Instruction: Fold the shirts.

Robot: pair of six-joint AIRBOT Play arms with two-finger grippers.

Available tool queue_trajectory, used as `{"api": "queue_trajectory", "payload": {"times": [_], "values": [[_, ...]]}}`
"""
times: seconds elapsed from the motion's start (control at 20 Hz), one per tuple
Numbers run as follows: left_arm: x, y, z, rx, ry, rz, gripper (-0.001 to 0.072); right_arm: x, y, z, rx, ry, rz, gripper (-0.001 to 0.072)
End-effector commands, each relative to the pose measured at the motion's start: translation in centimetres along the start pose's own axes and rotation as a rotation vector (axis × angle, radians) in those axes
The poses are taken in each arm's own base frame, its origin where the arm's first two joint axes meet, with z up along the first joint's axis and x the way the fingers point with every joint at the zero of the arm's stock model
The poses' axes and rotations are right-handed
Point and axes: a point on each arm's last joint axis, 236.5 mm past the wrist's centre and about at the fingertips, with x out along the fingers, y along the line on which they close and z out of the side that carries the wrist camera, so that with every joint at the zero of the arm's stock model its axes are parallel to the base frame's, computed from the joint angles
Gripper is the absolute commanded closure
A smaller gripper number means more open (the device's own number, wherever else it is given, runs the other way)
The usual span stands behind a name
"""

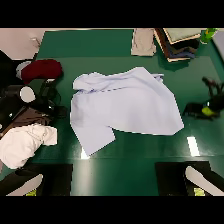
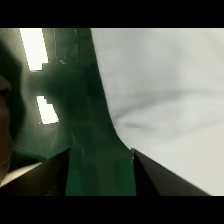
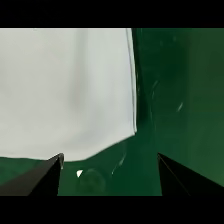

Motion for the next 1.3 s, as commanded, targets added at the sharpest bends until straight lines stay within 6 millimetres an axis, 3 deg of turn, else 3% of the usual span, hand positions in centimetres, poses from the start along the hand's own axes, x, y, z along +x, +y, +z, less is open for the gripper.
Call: {"api": "queue_trajectory", "payload": {"times": [0.0, 0.25, 0.4, 0.45, 0.55, 0.6, 0.65, 0.7, 0.9, 1.15, 1.2, 1.25], "values": [[0.4, -0.8, -0.4, -0.028, -0.009, -0.038, 0.0244, 4.0, 0.2, -4.3, 0.104, 0.066, 0.082, 0.0071], [0.4, -0.9, -0.5, -0.03, -0.004, -0.042, 0.0244, 7.4, 2.5, -4.3, 0.075, 0.093, 0.127, 0.0143], [0.4, -0.9, -0.5, -0.03, -0.003, -0.041, 0.0243, 7.8, 3.4, -2.9, 0.039, 0.06, 0.116, 0.0286], [0.4, -0.9, -0.5, -0.029, -0.003, -0.041, 0.0243, 7.7, 3.5, -2.6, 0.027, 0.052, 0.113, 0.0293], [0.5, -0.8, -0.6, -0.03, -0.005, -0.041, 0.0242, 7.7, 3.3, -2.6, 0.008, 0.05, 0.094, 0.0596], [0.9, -0.7, -0.6, -0.033, -0.008, -0.039, 0.0229, 7.7, 3.2, -2.6, -0.003, 0.047, 0.085, 0.0675], [1.4, -0.6, -0.7, -0.038, -0.015, -0.038, 0.0078, 7.5, 3.1, -2.6, -0.006, 0.041, 0.08, 0.0697], [2.2, -0.4, -1.1, -0.048, -0.016, -0.035, 0.0052, 7.3, 3.1, -2.5, -0.01, 0.032, 0.077, 0.0698], [5.1, -0.3, -2.2, -0.108, 0.001, -0.054, 0.0053, 6.6, 3.2, -2.3, -0.016, 0.0, 0.077, 0.0698], [7.8, -4.0, -2.1, -0.192, 0.065, -0.223, 0.0055, 6.6, 3.2, -2.4, -0.016, 0.005, 0.078, 0.0698], [7.8, -4.6, -2.1, -0.191, 0.066, -0.251, 0.0065, 6.6, 3.2, -2.4, -0.016, 0.005, 0.078, 0.0698], [7.7, -4.9, -2.2, -0.187, 0.073, -0.262, 0.0244, 6.6, 3.2, -2.4, -0.016, 0.005, 0.078, 0.0698]]}}
